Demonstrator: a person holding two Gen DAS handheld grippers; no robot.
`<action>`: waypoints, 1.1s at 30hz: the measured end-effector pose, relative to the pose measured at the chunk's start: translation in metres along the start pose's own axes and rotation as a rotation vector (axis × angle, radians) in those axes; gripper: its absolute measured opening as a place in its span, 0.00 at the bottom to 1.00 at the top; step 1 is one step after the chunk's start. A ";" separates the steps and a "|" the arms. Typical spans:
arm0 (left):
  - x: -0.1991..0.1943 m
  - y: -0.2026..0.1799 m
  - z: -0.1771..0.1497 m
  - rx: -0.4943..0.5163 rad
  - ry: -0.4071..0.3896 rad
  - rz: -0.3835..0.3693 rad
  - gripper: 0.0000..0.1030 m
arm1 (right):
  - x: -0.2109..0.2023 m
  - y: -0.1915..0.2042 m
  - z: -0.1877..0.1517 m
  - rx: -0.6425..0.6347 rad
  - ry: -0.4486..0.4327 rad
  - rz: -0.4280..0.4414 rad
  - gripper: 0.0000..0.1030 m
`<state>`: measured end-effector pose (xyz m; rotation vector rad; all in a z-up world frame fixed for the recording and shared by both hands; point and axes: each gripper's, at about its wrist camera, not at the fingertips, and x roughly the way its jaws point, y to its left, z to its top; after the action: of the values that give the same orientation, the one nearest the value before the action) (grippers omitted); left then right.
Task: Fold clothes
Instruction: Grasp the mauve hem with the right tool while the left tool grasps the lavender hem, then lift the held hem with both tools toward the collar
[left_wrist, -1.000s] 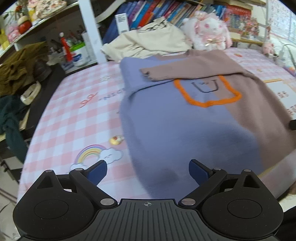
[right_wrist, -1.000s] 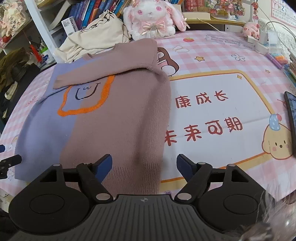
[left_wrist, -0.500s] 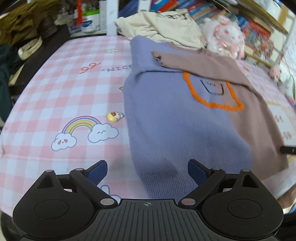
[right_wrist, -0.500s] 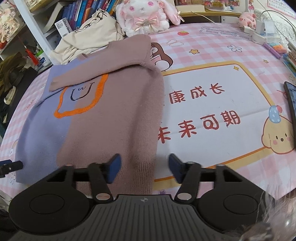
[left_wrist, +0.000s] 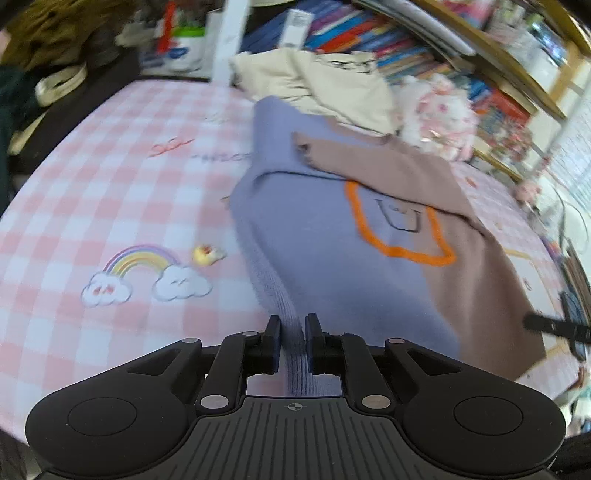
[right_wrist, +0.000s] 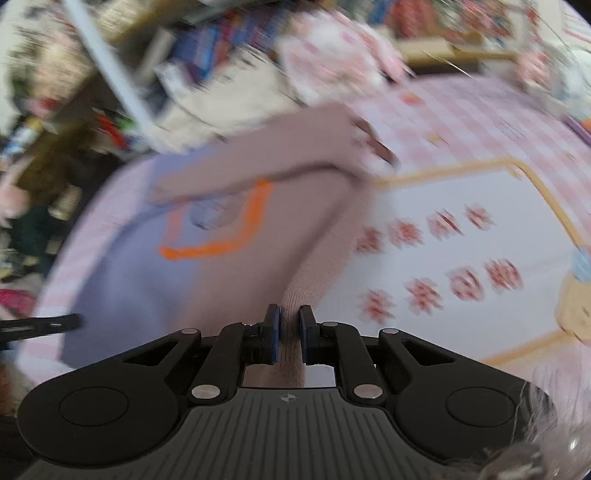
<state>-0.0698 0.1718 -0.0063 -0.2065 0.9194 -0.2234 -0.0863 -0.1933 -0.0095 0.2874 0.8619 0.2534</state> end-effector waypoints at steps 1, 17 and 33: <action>0.003 0.000 0.000 0.002 0.012 -0.002 0.17 | 0.001 0.002 0.001 -0.006 0.002 0.006 0.11; 0.014 0.022 -0.008 -0.109 0.078 -0.039 0.29 | 0.020 -0.020 -0.008 0.149 0.096 -0.039 0.24; 0.015 0.025 -0.008 -0.107 0.123 -0.101 0.20 | 0.022 -0.008 -0.005 0.081 0.112 -0.035 0.25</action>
<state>-0.0647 0.1910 -0.0292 -0.3412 1.0451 -0.2831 -0.0755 -0.1925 -0.0310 0.3356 0.9882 0.2038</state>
